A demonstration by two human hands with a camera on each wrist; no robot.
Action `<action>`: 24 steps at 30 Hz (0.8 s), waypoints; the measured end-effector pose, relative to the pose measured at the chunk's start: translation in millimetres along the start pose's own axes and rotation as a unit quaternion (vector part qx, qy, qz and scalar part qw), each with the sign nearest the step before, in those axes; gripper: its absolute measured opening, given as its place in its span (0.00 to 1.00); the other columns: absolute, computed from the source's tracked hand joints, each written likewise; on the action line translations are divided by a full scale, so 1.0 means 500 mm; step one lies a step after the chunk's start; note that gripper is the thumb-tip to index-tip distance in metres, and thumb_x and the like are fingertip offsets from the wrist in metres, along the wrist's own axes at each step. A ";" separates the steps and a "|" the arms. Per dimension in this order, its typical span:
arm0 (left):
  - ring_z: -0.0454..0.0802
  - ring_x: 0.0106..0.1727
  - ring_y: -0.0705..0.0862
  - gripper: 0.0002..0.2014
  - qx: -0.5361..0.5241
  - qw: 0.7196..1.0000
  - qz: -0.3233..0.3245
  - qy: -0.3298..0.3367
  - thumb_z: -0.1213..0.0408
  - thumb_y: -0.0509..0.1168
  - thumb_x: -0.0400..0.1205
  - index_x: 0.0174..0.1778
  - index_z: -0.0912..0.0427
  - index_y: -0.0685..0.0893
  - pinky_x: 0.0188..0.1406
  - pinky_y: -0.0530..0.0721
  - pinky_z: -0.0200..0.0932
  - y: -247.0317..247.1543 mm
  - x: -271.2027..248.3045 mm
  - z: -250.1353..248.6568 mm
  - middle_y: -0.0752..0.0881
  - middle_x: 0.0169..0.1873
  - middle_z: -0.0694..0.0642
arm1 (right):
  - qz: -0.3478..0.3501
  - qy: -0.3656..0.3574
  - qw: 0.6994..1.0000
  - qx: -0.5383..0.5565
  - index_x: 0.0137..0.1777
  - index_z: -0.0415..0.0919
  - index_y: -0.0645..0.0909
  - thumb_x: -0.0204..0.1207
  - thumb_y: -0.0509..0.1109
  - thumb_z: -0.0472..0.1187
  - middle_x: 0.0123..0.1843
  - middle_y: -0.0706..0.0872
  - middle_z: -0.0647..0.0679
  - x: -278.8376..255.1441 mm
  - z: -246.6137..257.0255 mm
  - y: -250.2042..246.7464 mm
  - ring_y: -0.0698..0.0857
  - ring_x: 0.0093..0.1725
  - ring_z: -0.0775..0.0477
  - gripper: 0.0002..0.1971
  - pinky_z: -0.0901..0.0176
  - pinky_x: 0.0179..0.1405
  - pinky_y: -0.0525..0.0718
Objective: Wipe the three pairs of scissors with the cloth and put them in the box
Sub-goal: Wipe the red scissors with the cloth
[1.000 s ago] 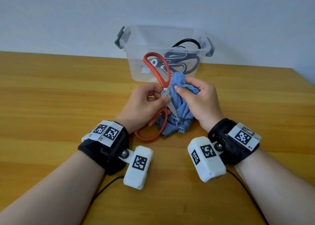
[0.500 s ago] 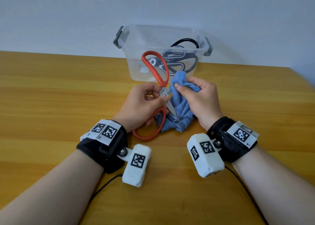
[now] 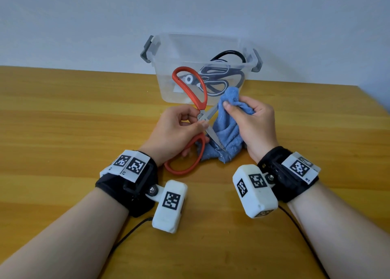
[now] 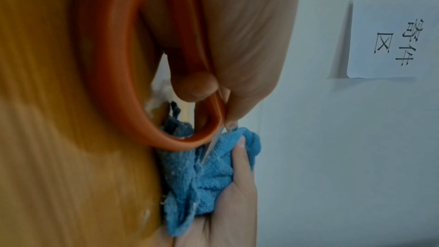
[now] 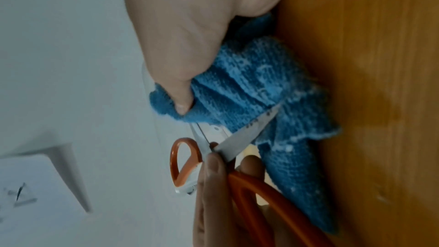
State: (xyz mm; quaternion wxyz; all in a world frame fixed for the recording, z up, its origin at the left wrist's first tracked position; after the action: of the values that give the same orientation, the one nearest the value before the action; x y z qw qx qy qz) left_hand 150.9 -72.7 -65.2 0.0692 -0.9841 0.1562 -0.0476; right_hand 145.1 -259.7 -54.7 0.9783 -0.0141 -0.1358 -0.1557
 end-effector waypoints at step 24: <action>0.51 0.10 0.72 0.08 0.039 0.999 0.005 -0.009 0.66 0.70 0.87 0.49 0.68 0.80 0.11 0.68 0.35 -0.001 0.004 0.008 0.93 0.33 0.63 | -0.019 -0.006 0.999 -0.042 0.44 0.48 0.91 0.76 0.80 0.39 0.40 0.93 0.51 -0.004 0.002 0.002 0.91 0.44 0.48 0.02 0.46 0.47 0.91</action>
State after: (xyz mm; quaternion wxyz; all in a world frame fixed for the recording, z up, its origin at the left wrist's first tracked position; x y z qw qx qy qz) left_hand 153.5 -72.4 -68.9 0.1095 -0.9802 0.1586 -0.0446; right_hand 143.3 -258.3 -54.1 0.9730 -0.0534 -0.1354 -0.1794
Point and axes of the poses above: each hand's wrist, its own x-axis towards the middle knuckle, its own y-axis out of the palm, z = x × y, the point moved 10 cm from there along x, towards the middle knuckle
